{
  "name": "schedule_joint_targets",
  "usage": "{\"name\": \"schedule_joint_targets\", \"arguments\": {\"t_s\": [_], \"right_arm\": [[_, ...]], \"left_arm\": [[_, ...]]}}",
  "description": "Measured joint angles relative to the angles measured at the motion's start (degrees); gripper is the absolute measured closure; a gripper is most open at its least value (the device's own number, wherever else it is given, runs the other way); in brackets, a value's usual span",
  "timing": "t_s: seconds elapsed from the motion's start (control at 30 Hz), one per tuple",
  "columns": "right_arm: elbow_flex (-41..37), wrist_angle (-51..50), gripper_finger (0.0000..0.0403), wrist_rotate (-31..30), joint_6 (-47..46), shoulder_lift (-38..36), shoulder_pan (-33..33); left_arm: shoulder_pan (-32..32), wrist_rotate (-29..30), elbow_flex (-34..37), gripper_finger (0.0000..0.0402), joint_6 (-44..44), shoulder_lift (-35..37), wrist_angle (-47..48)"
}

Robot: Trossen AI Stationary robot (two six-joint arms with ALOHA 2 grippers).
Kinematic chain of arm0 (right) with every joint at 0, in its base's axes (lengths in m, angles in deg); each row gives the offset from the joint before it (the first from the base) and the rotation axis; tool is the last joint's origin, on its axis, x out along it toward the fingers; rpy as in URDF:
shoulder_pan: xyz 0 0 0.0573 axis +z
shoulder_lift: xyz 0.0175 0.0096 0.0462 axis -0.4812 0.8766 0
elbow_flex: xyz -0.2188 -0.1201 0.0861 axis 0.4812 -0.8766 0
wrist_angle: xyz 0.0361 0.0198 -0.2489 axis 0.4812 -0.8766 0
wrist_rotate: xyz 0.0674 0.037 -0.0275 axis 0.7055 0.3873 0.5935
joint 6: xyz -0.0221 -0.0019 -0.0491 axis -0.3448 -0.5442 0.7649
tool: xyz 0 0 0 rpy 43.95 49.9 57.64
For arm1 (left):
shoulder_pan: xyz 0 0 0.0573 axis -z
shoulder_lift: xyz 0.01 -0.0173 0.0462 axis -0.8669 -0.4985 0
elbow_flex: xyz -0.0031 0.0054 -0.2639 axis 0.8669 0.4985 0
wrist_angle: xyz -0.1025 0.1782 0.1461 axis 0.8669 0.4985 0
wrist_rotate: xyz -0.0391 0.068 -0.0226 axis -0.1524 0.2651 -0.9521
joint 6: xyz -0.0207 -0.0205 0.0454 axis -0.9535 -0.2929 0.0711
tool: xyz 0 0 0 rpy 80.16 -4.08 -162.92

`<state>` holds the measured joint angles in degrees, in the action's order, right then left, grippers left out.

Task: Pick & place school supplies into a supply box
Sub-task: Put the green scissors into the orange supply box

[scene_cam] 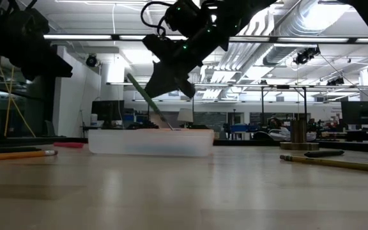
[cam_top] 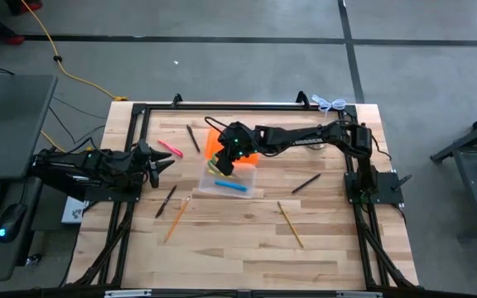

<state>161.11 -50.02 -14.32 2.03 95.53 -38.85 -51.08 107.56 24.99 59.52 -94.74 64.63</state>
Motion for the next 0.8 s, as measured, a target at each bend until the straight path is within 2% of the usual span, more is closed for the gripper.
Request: {"name": "schedule_joint_targets", "arguments": {"t_s": [0.6,0.8], "right_arm": [[0.0,-0.6,0.0403,6.2,2.6,0.6,0.1],[0.0,-0.4,0.0403,6.2,5.2,0.6,0.2]], "left_arm": [[0.0,0.0,0.0,0.0231,-0.8,0.0,0.1],[0.0,0.0,0.0,0.0231,-0.9,0.0,0.1]]}}
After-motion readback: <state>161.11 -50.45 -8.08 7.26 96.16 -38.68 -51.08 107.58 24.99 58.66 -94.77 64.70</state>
